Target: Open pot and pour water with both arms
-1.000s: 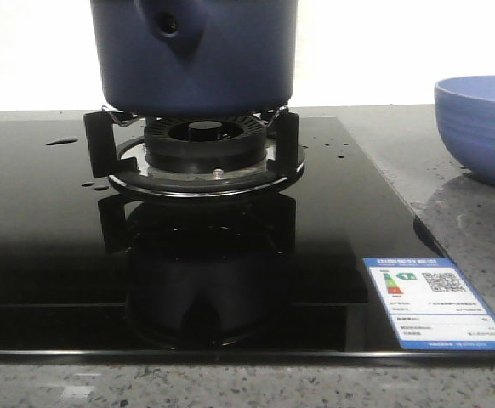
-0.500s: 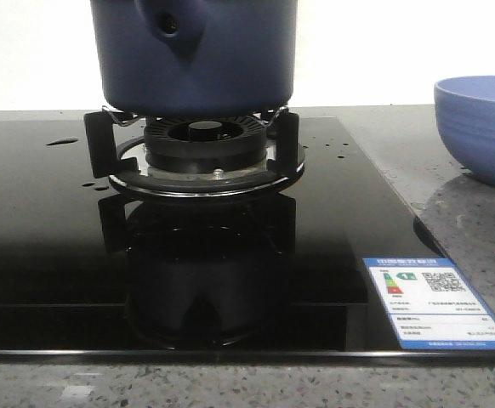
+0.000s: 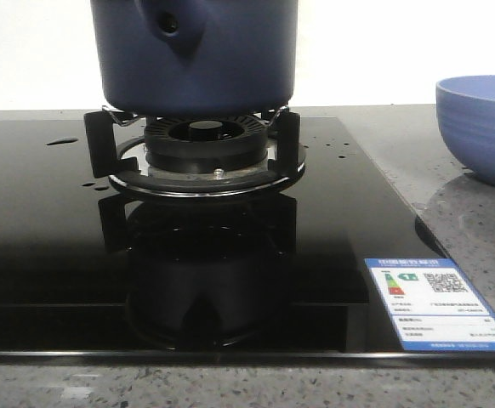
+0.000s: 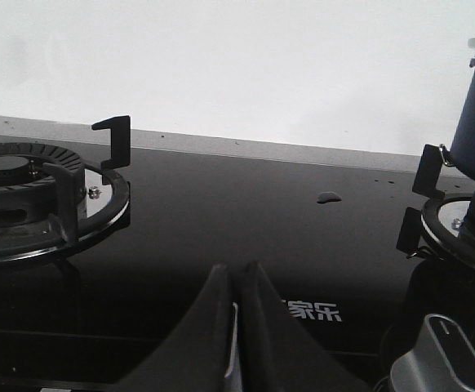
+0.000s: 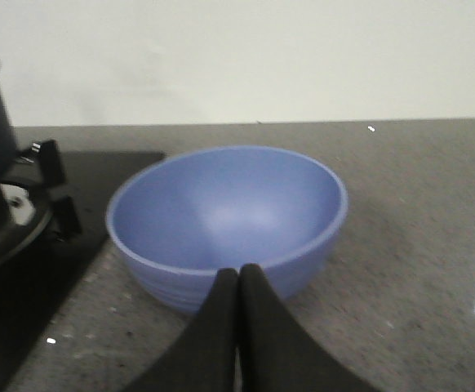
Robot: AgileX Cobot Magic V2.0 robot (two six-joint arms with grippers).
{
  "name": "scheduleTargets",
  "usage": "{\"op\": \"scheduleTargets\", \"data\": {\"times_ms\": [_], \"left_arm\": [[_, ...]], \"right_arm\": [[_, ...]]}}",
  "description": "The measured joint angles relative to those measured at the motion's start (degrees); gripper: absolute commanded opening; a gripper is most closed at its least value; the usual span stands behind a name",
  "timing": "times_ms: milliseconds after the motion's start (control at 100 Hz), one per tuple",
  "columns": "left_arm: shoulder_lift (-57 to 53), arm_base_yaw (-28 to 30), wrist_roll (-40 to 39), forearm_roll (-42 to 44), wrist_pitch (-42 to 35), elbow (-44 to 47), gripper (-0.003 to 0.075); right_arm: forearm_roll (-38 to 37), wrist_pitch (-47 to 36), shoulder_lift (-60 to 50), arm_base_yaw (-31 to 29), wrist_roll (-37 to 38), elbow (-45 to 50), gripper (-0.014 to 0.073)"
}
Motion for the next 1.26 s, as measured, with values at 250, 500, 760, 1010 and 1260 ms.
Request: {"op": "scheduleTargets", "data": {"times_ms": [250,500,760,1010,1260], "left_arm": [[0.0,0.0,0.0,0.0,0.0,0.0,-0.0019],[0.0,0.0,0.0,0.0,0.0,0.0,-0.0019],[0.0,0.0,0.0,0.0,-0.1,0.0,-0.0019],[0.0,0.0,0.0,0.0,-0.1,0.0,-0.0019],[0.0,0.0,0.0,0.0,-0.1,0.0,-0.0019]], "right_arm": [[-31.9,-10.5,-3.7,0.0,29.6,6.9,-0.0056],[-36.1,-11.7,-14.6,0.0,35.1,14.3,-0.0056],[-36.6,-8.3,-15.1,0.0,36.5,14.3,-0.0056],[-36.7,-7.7,-15.1,0.0,36.6,14.3,-0.0056],[-36.7,-7.7,-15.1,0.0,36.6,14.3,-0.0056]]}}
